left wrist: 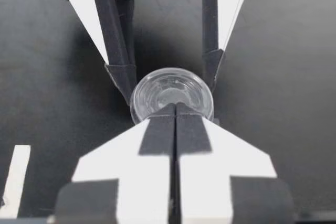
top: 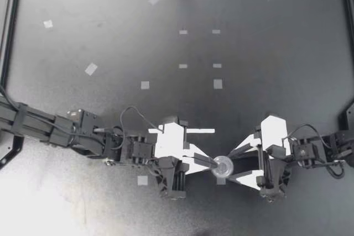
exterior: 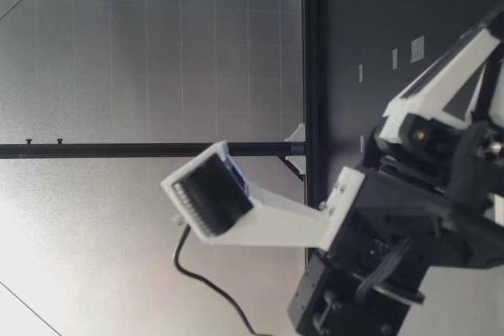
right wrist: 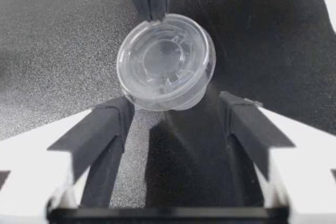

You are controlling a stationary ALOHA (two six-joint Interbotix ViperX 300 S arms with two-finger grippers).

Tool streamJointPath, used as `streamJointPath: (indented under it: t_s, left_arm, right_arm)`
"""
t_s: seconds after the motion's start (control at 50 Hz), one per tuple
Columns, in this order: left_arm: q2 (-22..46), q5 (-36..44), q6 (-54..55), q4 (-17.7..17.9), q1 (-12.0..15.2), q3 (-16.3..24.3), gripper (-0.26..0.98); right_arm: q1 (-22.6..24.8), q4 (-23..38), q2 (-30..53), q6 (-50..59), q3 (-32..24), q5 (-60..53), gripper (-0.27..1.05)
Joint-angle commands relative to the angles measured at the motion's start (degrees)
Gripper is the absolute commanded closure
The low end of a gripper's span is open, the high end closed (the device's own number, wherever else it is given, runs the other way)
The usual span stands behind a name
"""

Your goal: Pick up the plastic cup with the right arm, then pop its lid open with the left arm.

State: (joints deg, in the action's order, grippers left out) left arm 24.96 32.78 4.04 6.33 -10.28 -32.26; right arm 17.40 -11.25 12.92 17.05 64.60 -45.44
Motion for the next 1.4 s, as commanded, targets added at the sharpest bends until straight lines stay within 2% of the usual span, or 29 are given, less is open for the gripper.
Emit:
streamJointPath:
  t_s: [0.0, 0.48, 0.74, 0.82, 1.06, 1.14, 1.26, 1.38]
  left_arm:
    - [-0.7, 0.7, 0.18, 0.0, 0.26, 1.23, 0.85]
    - [0.7, 0.7, 0.35, 0.0, 0.26, 1.58, 0.85]
    - [0.88, 0.7, 0.26, 0.0, 0.26, 1.58, 0.85]
    - [0.79, 0.7, 0.26, 0.0, 0.26, 1.49, 0.85]
    - [-1.32, -0.09, 0.7, 0.0, 0.26, 0.26, 0.85]
    - [-3.34, -1.23, 2.29, 0.26, 0.26, -0.35, 0.85]
    - [-7.47, -2.9, 8.96, 2.64, 0.26, -1.85, 0.85]
    - [-10.37, 0.18, 20.83, 3.08, -0.18, -4.83, 0.82]
  right_arm:
    - [-0.18, 0.09, -0.44, -0.09, -0.7, -0.53, 0.12]
    - [-0.18, 0.09, -0.62, -0.09, -1.76, 0.97, 0.13]
    - [-0.26, 0.09, -0.26, -0.53, -4.04, 6.5, 0.15]
    - [-0.26, 0.09, -0.35, -1.41, -4.31, 6.59, 0.18]
    - [-0.26, 0.09, -1.41, -3.08, -4.31, 6.42, 0.41]
    - [-0.26, 0.09, -2.29, -3.08, -3.96, 6.15, 0.43]
    - [-0.26, 0.09, -4.66, -3.16, -2.55, 2.99, 0.43]
    - [-0.26, 0.09, -8.09, -4.31, 1.14, -7.73, 0.43]
